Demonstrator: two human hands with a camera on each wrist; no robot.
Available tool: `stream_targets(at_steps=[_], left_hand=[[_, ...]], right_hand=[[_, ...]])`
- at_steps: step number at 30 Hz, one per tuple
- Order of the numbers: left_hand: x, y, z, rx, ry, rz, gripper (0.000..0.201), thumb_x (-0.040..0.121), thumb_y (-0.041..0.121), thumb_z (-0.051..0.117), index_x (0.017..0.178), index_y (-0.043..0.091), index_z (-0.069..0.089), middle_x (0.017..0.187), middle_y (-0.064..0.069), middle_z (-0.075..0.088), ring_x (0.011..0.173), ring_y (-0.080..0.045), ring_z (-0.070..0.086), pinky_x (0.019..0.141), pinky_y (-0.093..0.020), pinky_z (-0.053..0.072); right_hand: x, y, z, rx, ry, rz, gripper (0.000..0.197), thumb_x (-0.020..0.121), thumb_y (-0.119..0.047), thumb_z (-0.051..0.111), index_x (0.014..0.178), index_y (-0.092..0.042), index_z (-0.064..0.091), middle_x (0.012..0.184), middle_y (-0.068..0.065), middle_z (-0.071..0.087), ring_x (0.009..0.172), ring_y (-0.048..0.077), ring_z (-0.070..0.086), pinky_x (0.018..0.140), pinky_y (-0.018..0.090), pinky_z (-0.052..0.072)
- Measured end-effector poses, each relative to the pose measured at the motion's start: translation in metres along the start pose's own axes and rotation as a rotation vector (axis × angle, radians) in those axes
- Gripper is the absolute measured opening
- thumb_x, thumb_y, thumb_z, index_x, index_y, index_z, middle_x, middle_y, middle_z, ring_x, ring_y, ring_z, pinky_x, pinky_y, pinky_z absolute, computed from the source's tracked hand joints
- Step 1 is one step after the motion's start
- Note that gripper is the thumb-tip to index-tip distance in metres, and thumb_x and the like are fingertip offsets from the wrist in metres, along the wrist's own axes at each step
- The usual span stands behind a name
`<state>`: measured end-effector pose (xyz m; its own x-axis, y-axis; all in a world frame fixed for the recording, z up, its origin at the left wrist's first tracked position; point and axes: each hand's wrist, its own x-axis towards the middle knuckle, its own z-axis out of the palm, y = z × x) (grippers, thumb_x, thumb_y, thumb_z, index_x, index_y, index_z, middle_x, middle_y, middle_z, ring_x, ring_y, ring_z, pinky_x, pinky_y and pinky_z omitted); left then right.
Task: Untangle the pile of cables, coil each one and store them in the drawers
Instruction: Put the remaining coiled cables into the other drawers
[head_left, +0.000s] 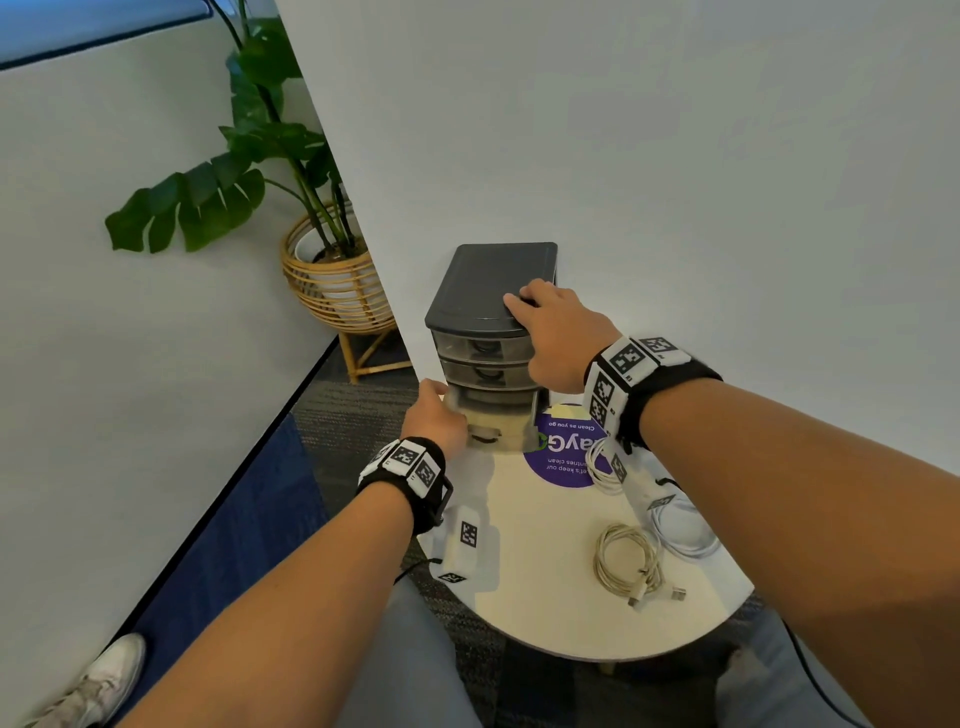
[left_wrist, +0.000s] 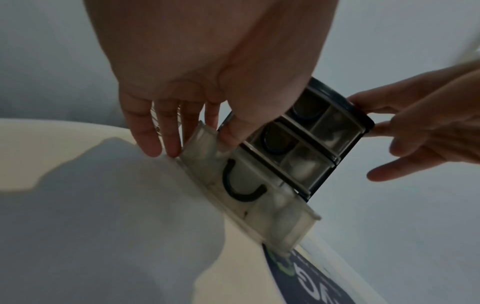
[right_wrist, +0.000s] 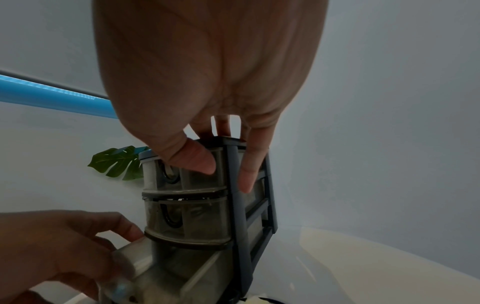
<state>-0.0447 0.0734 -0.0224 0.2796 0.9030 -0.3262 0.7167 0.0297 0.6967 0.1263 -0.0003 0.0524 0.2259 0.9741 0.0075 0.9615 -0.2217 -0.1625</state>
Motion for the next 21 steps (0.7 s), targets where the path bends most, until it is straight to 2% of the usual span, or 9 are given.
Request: stream_targets(at_steps=[3, 8, 11, 13, 18, 21], left_hand=[[-0.007, -0.008, 0.0, 0.027, -0.045, -0.003, 0.047, 0.096, 0.005, 0.054, 0.139, 0.021, 0.042, 0.116, -0.009, 0.058, 0.104, -0.028, 0.061, 0.084, -0.037, 0.051], [-0.019, -0.024, 0.0, 0.043, -0.101, 0.01, 0.054, 0.096, 0.006, 0.057, 0.144, 0.021, 0.04, 0.126, -0.008, 0.058, 0.113, -0.029, 0.06, 0.095, -0.041, 0.053], [-0.021, -0.027, -0.004, 0.058, -0.122, 0.019, 0.054, 0.096, 0.006, 0.056, 0.146, 0.02, 0.038, 0.129, -0.01, 0.056, 0.114, -0.029, 0.059, 0.089, -0.038, 0.052], [-0.022, -0.029, -0.007, 0.075, -0.126, 0.03, 0.055, 0.096, 0.006, 0.056, 0.146, 0.02, 0.038, 0.13, -0.011, 0.056, 0.113, -0.03, 0.059, 0.091, -0.039, 0.053], [-0.021, -0.031, -0.011, 0.097, -0.135, 0.039, 0.053, 0.097, 0.005, 0.054, 0.146, 0.021, 0.04, 0.115, -0.006, 0.056, 0.111, -0.031, 0.06, 0.098, -0.045, 0.055], [-0.021, -0.031, -0.011, 0.092, -0.14, 0.032, 0.055, 0.097, 0.005, 0.055, 0.147, 0.022, 0.04, 0.114, -0.005, 0.053, 0.112, -0.033, 0.059, 0.098, -0.048, 0.055]], right_hand=[[0.0, 0.0, 0.001, -0.002, 0.007, 0.006, 0.081, 0.089, -0.018, 0.066, 0.157, -0.02, 0.023, 0.155, 0.003, 0.027, 0.143, 0.028, 0.028, 0.098, 0.043, 0.052], [0.0, -0.001, -0.001, -0.011, 0.004, 0.01, 0.079, 0.089, -0.019, 0.065, 0.157, -0.02, 0.023, 0.154, 0.004, 0.028, 0.14, 0.028, 0.031, 0.098, 0.045, 0.052], [-0.001, -0.002, -0.001, -0.012, -0.003, 0.01, 0.08, 0.09, -0.021, 0.064, 0.158, -0.02, 0.022, 0.154, 0.003, 0.028, 0.141, 0.028, 0.031, 0.1, 0.046, 0.051], [-0.002, -0.002, -0.002, -0.008, -0.002, 0.008, 0.079, 0.09, -0.021, 0.064, 0.157, -0.02, 0.023, 0.154, 0.003, 0.028, 0.14, 0.028, 0.031, 0.1, 0.045, 0.051], [-0.002, -0.002, -0.003, -0.003, -0.007, 0.006, 0.08, 0.09, -0.02, 0.064, 0.158, -0.02, 0.022, 0.154, 0.003, 0.028, 0.141, 0.028, 0.03, 0.1, 0.045, 0.051], [-0.002, -0.001, -0.002, -0.002, -0.002, 0.002, 0.08, 0.09, -0.02, 0.065, 0.157, -0.019, 0.023, 0.154, 0.003, 0.028, 0.141, 0.028, 0.03, 0.1, 0.045, 0.051]])
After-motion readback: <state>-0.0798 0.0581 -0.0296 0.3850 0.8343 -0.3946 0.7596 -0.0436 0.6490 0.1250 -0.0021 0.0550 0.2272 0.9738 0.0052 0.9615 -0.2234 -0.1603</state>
